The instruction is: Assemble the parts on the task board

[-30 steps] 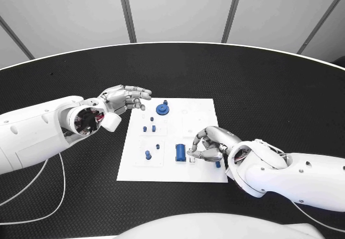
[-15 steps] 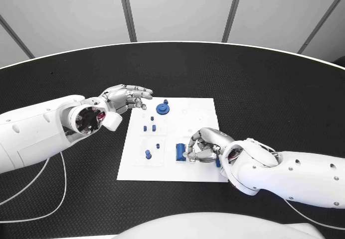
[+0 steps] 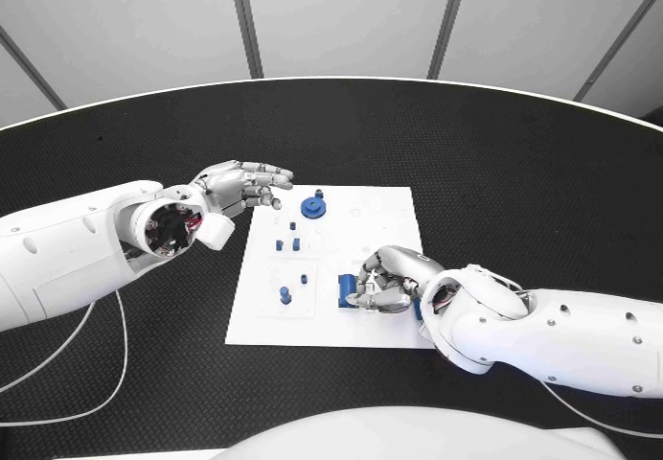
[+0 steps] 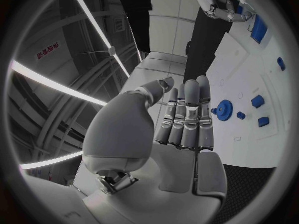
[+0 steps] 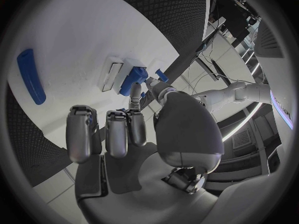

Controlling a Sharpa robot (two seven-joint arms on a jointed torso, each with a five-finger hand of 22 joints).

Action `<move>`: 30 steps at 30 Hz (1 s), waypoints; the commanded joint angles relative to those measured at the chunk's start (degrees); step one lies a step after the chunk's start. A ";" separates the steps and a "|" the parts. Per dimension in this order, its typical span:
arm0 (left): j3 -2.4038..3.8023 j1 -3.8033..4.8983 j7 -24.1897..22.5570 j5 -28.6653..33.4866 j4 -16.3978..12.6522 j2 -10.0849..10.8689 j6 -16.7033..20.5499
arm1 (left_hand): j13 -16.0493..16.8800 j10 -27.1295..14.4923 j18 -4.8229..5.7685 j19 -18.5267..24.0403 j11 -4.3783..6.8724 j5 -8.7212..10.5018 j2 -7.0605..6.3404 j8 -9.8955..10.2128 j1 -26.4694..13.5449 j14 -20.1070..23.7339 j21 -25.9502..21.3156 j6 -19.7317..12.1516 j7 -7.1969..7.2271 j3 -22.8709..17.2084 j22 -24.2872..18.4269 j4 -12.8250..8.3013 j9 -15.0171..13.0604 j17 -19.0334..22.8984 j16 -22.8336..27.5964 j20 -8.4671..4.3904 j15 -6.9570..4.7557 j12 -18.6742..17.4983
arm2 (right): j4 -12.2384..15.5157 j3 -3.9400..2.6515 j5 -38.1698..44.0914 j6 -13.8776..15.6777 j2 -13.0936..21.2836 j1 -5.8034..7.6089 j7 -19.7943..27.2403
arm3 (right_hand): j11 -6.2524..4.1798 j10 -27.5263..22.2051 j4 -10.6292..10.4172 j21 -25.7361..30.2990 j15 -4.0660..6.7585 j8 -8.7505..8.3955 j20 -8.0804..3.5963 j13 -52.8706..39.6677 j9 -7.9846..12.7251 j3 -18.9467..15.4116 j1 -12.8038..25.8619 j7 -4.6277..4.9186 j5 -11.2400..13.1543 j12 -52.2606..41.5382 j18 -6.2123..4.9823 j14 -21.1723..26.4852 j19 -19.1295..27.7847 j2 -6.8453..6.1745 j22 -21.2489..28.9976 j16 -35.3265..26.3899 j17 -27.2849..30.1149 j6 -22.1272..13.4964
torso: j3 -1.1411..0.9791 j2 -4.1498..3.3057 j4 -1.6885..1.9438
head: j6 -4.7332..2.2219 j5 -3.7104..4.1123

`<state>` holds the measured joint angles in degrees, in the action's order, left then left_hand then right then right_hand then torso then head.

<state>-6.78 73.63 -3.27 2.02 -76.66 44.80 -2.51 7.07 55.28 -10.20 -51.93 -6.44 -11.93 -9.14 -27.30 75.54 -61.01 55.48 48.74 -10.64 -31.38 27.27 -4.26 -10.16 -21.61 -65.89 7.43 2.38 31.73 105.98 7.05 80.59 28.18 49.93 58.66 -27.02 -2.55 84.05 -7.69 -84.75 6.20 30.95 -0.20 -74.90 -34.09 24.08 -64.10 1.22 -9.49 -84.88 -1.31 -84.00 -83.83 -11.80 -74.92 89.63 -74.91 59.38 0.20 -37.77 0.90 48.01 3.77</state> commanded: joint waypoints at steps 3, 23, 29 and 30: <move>0.00 0.00 0.04 0.00 0.03 0.05 -0.02 | 0.07 -0.38 -0.38 -0.25 -0.04 -0.20 0.36 -0.08 0.08 0.39 -0.32 -0.31 0.10 0.28 -0.05 -0.02 0.04 0.08 -0.17 0.08 -0.13 0.29 | -0.14 0.00 0.00 -0.25 -0.19 0.00 -0.06 | -0.27 4.10 0.00 -0.42 -0.02 0.36 0.21 -12.28 -0.09 0.50 -0.40 -0.08 0.30 -0.33 0.20 -6.00 -5.00 0.17 -12.49 0.37 -15.09 0.51 | -0.07 0.04 0.02 | 0.06 -0.10; 0.00 0.00 0.09 0.00 0.03 0.19 -0.02 | 0.07 -0.39 -0.38 -0.25 -0.04 -0.20 0.38 -0.10 0.05 0.40 -0.34 -0.30 0.09 0.30 -0.07 0.02 0.04 0.11 -0.18 0.09 -0.13 0.33 | -1.55 -0.01 0.00 0.89 -0.80 0.00 -0.45 | -0.43 4.12 -0.08 -0.54 0.12 0.51 0.10 -12.28 -0.15 0.96 -0.57 -0.26 0.23 -0.33 0.22 -6.00 -5.04 0.60 -12.56 0.37 -15.09 0.70 | -0.08 0.02 -0.03 | 0.09 -0.05; 0.00 0.00 0.11 0.00 -0.08 0.34 -0.01 | 0.07 -0.39 -0.38 -0.25 -0.04 -0.20 0.38 -0.10 0.05 0.40 -0.34 -0.30 0.09 0.30 -0.07 0.02 0.04 0.11 -0.18 0.09 -0.13 0.33 | 0.24 -0.01 0.00 3.24 1.32 0.00 1.09 | -0.44 4.04 -0.12 -0.33 0.14 0.50 0.08 -12.16 -0.15 1.01 -0.55 -0.26 0.15 -0.13 0.17 -6.00 -4.99 0.64 -12.45 0.37 -15.09 0.67 | -0.05 0.03 0.04 | 0.02 0.02; 0.00 0.00 0.09 0.00 -0.12 0.43 0.04 | 0.07 -0.39 -0.38 -0.25 -0.04 -0.20 0.38 -0.10 0.05 0.40 -0.34 -0.30 0.09 0.30 -0.07 0.02 0.04 0.11 -0.18 0.09 -0.13 0.33 | 1.10 -0.01 -0.02 4.56 2.55 0.01 1.91 | -0.20 3.80 -0.35 0.92 0.06 -0.27 0.02 -11.86 0.16 1.23 -0.30 0.15 -0.20 0.44 -0.11 -5.87 -4.69 0.50 -11.80 0.08 -14.49 -0.58 | -0.05 0.05 0.04 | -0.06 0.02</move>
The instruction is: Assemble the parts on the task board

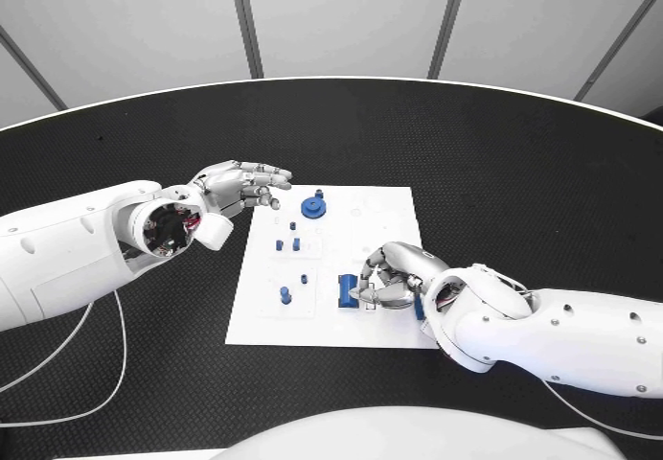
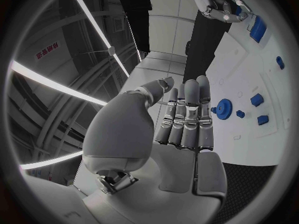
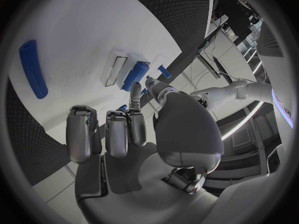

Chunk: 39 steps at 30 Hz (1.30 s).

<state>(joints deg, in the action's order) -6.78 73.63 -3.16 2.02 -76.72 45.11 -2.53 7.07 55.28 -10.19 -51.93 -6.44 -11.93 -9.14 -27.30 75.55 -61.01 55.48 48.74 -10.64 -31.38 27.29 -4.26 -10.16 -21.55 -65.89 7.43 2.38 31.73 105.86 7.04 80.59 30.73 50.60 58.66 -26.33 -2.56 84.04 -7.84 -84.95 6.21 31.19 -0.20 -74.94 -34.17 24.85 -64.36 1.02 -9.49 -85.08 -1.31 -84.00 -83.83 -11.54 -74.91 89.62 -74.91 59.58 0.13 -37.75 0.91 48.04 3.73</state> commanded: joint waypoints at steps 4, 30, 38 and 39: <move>0.00 0.00 -0.09 0.00 -0.13 0.37 0.18 | 0.07 -0.39 -0.38 -0.25 -0.04 -0.20 0.38 -0.10 0.05 0.40 -0.34 -0.30 0.09 0.30 -0.08 0.02 0.04 0.04 -0.18 0.08 -0.13 0.33 | 3.39 0.01 -0.46 4.67 5.63 0.02 2.82 | 1.29 3.47 -0.17 1.68 -1.09 -3.83 0.69 -11.51 1.75 1.09 -0.19 2.17 -0.59 1.28 -0.18 -5.79 -4.55 -0.20 -11.56 -0.10 -14.13 -4.10 | 0.02 0.09 -0.12 | -0.14 0.22; -0.01 -0.01 -0.33 0.01 -0.10 0.83 0.14 | 0.07 -0.41 -0.38 -0.25 -0.05 -0.19 0.39 -0.11 -0.02 0.40 -0.37 -0.29 0.10 0.33 -0.11 0.09 0.04 0.07 -0.21 0.10 -0.12 0.37 | 3.30 2.28 1.34 5.58 15.55 -0.43 -1.59 | 2.73 2.97 -0.21 2.58 -2.44 -7.77 2.03 -11.06 3.53 1.00 0.46 3.71 -1.35 2.26 -0.36 -5.71 -4.36 -0.90 -11.18 -0.29 -13.78 -4.41 | -0.34 0.32 -1.21 | 0.00 1.80; -0.01 -0.01 -0.29 0.01 -0.17 0.87 0.09 | 0.07 -0.41 -0.38 -0.25 -0.05 -0.19 0.39 -0.11 -0.02 0.40 -0.37 -0.29 0.10 0.33 -0.11 0.09 0.04 0.07 -0.21 0.10 -0.12 0.37 | 3.15 2.42 1.45 4.52 14.53 -0.80 -2.08 | 2.66 2.97 -0.45 2.56 -2.40 -7.81 2.09 -11.08 3.53 0.74 0.81 3.59 -1.37 2.25 -0.37 -5.72 -4.36 -0.97 -11.20 -0.28 -13.80 -3.83 | -0.30 0.34 -1.21 | 0.32 1.74; -0.01 -0.01 -0.28 0.01 -0.17 0.87 0.09 | 0.07 -0.41 -0.38 -0.25 -0.05 -0.19 0.39 -0.11 -0.02 0.40 -0.37 -0.29 0.10 0.33 -0.11 0.09 0.04 0.07 -0.21 0.10 -0.12 0.37 | 3.19 2.43 1.45 4.41 14.41 -0.92 -2.13 | 2.61 2.95 -0.62 2.60 -2.37 -7.83 2.10 -11.05 3.51 0.54 1.05 3.52 -1.34 2.31 -0.38 -5.71 -4.36 -1.04 -11.18 -0.30 -13.77 -3.55 | -0.28 0.34 -1.20 | 0.31 1.74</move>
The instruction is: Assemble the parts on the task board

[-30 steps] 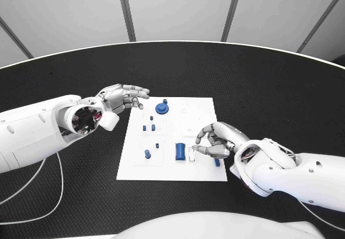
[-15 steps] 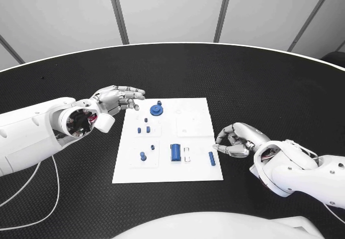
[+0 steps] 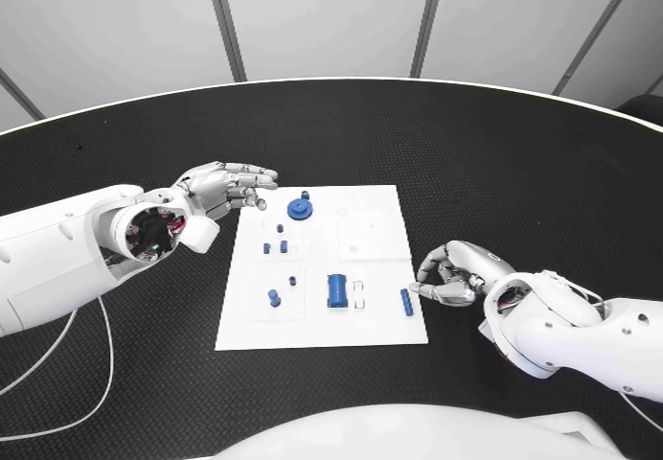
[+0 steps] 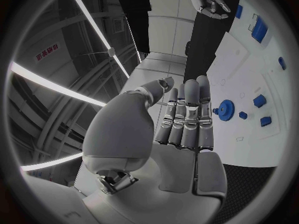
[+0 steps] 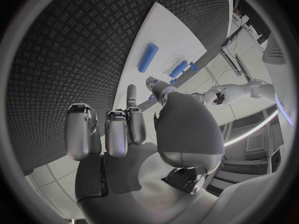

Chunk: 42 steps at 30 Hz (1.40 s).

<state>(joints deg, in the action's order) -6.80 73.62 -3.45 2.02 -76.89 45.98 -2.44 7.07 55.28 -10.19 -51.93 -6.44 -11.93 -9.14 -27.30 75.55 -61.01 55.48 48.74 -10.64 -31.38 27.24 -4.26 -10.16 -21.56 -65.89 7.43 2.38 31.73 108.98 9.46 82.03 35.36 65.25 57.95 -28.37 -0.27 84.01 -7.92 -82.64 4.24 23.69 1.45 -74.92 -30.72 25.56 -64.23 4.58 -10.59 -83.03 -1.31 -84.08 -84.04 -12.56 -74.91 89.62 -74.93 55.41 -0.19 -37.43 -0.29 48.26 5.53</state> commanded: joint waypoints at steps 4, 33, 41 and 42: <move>0.00 0.00 0.02 0.00 0.02 0.02 -0.02 | 0.07 -0.43 -0.38 -0.26 -0.04 -0.19 0.39 -0.13 -0.07 0.40 -0.40 -0.28 0.11 0.36 -0.09 0.14 0.04 0.11 -0.23 0.11 -0.11 0.41 | 0.15 0.04 0.02 -0.79 -0.57 -0.59 -0.34 | 0.27 2.97 -0.71 0.37 -0.37 -0.35 0.45 -11.06 0.06 -0.39 1.17 -0.10 -0.20 0.29 -0.40 -5.61 -4.13 -0.12 -11.15 -0.32 -13.70 0.85 | 0.06 0.07 -0.01 | 0.29 0.05; 0.00 -0.01 0.10 0.00 0.12 0.09 -0.24 | 0.06 -0.47 -0.37 -0.26 -0.06 -0.19 0.45 -0.14 -0.22 0.40 -0.46 -0.28 0.09 0.40 -0.12 0.29 0.04 0.14 -0.26 0.12 -0.09 0.45 | -1.13 0.09 1.01 -5.14 -3.27 -1.93 -1.95 | -0.37 2.93 -1.08 0.43 0.13 0.07 0.17 -11.03 -0.52 -1.96 0.86 -0.90 -0.06 0.40 -0.42 -5.61 -4.14 -0.41 -11.18 -0.34 -13.67 2.74 | -0.03 0.03 -0.04 | 0.42 -0.23; 0.00 -0.01 0.13 0.00 0.15 0.10 -0.35 | 0.04 -0.61 -0.36 -0.24 -0.09 -0.20 0.60 -0.12 -0.77 0.39 -0.68 -0.35 0.09 0.50 -0.28 0.81 0.06 0.19 -0.33 0.21 -0.02 0.49 | -1.43 0.10 7.19 -6.46 -4.18 -2.42 -2.31 | -0.57 2.90 -0.20 0.48 0.31 0.12 0.00 -11.00 -0.73 -1.71 -0.63 -1.10 -0.17 0.48 -0.42 -5.60 -4.14 -0.42 -11.18 -0.35 -13.65 2.85 | -0.07 0.04 -0.03 | 0.38 -0.10; 0.00 -0.01 0.14 0.00 0.15 0.10 -0.37 | 0.04 -0.63 -0.36 -0.24 -0.09 -0.20 0.61 -0.12 -0.84 0.39 -0.72 -0.36 0.09 0.51 -0.30 0.88 0.06 0.19 -0.34 0.22 -0.02 0.50 | -1.48 0.10 7.60 -6.61 -4.27 -2.45 -2.35 | -0.60 2.89 0.01 0.49 0.34 0.13 -0.03 -10.99 -0.76 -1.63 -0.92 -1.12 -0.17 0.50 -0.42 -5.61 -4.14 -0.45 -11.18 -0.35 -13.67 2.87 | -0.05 0.02 0.01 | 0.37 -0.07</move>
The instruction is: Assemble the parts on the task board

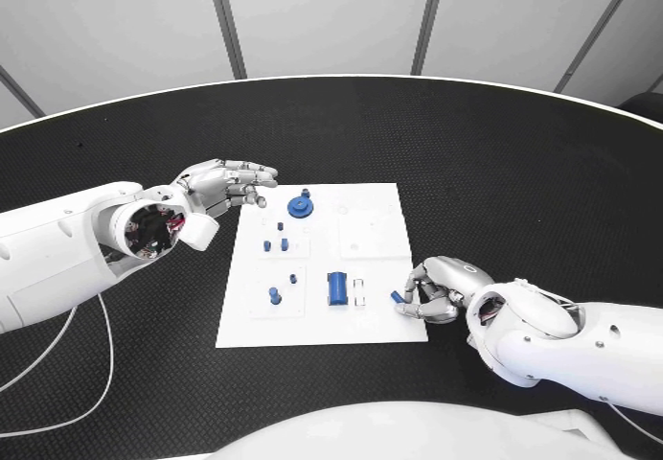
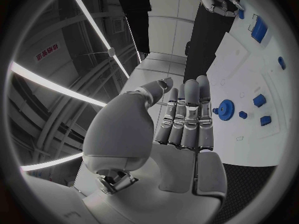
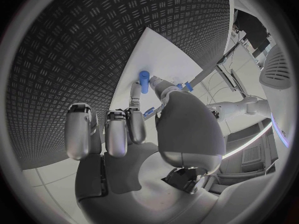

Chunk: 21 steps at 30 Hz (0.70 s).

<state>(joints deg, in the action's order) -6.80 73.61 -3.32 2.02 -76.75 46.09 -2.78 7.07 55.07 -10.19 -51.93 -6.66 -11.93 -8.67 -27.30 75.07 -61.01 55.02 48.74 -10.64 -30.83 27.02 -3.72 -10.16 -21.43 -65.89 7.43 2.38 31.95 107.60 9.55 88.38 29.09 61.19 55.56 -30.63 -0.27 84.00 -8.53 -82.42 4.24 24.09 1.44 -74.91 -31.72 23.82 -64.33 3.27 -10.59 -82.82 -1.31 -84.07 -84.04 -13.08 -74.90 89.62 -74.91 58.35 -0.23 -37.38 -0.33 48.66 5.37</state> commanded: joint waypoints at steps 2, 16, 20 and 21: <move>0.00 0.00 0.02 0.00 -0.01 0.00 -0.06 | 0.04 -0.41 -0.35 -0.24 0.12 -0.20 0.14 -0.12 -0.37 0.39 -0.26 -0.36 0.09 -0.04 -0.08 0.33 0.06 0.06 -0.34 0.22 -0.02 0.28 | -0.24 0.00 1.92 -0.60 -0.39 -0.12 -0.19 | -0.70 2.88 1.46 0.30 0.44 -0.30 -0.13 -11.00 0.15 0.74 -2.19 0.09 -0.03 0.32 -0.43 -5.60 -4.14 0.30 -11.18 -0.37 -13.64 -0.04 | -0.01 -0.04 0.07 | -0.05 0.11; 0.00 0.00 0.16 0.00 -0.05 0.05 -0.08 | 0.04 -0.41 -0.35 -0.24 0.12 -0.20 0.14 -0.12 -0.37 0.39 -0.26 -0.36 0.09 -0.04 -0.08 0.33 0.06 0.06 -0.34 0.22 -0.02 0.28 | -0.59 -0.01 6.92 -3.21 -1.13 -0.23 -1.75 | -0.39 2.30 5.27 0.84 0.23 -1.38 -0.09 -10.53 0.26 4.56 -6.20 0.52 -3.33 1.35 -0.50 -5.54 -4.03 -0.12 -11.00 -0.52 -13.41 -0.32 | -0.02 0.04 0.00 | -0.14 0.06; 0.00 -0.01 0.20 0.00 -0.03 0.00 -0.15 | 0.03 -0.47 -0.36 -0.24 0.12 -0.22 0.19 -0.12 -0.45 0.40 -0.35 -0.38 0.10 -0.05 -0.14 0.45 0.07 0.08 -0.37 0.24 -0.01 0.30 | -0.13 -0.02 7.24 -3.00 -1.05 -0.23 -2.21 | -0.53 2.31 6.68 0.74 0.34 -1.44 -0.10 -10.60 0.17 7.13 -7.61 0.38 -5.16 1.26 -0.48 -5.57 -4.08 1.01 -11.09 -0.47 -13.52 0.19 | -0.02 0.07 0.04 | -0.24 0.06; 0.00 -0.01 0.20 0.00 -0.01 -0.02 -0.17 | 0.03 -0.47 -0.36 -0.24 0.12 -0.22 0.19 -0.12 -0.45 0.40 -0.35 -0.38 0.10 -0.05 -0.14 0.45 0.07 0.08 -0.37 0.24 -0.01 0.30 | 0.04 -0.03 7.28 -2.87 -1.00 -0.23 -2.35 | -0.53 2.34 6.86 0.76 0.33 -1.43 -0.11 -10.63 0.13 7.53 -7.66 0.41 -5.56 1.20 -0.48 -5.57 -4.08 1.17 -11.08 -0.47 -13.53 0.25 | -0.02 0.09 0.04 | -0.27 0.08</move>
<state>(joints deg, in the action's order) -6.80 73.61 -3.12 2.02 -76.77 46.07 -2.93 7.07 55.07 -10.19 -51.93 -6.65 -11.93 -8.67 -27.30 75.07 -61.01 55.03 48.74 -10.64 -30.83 26.93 -3.72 -10.16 -21.44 -65.89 7.43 2.38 31.95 107.56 9.53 95.65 26.16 60.16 55.33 -32.93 -0.68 83.99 -6.35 -81.86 4.24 22.49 1.44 -74.95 -48.04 26.38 -70.61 3.76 -15.91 -81.65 -1.30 -84.08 -84.04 -13.31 -74.90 89.27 -74.91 58.30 -0.23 -37.36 -0.32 48.45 5.40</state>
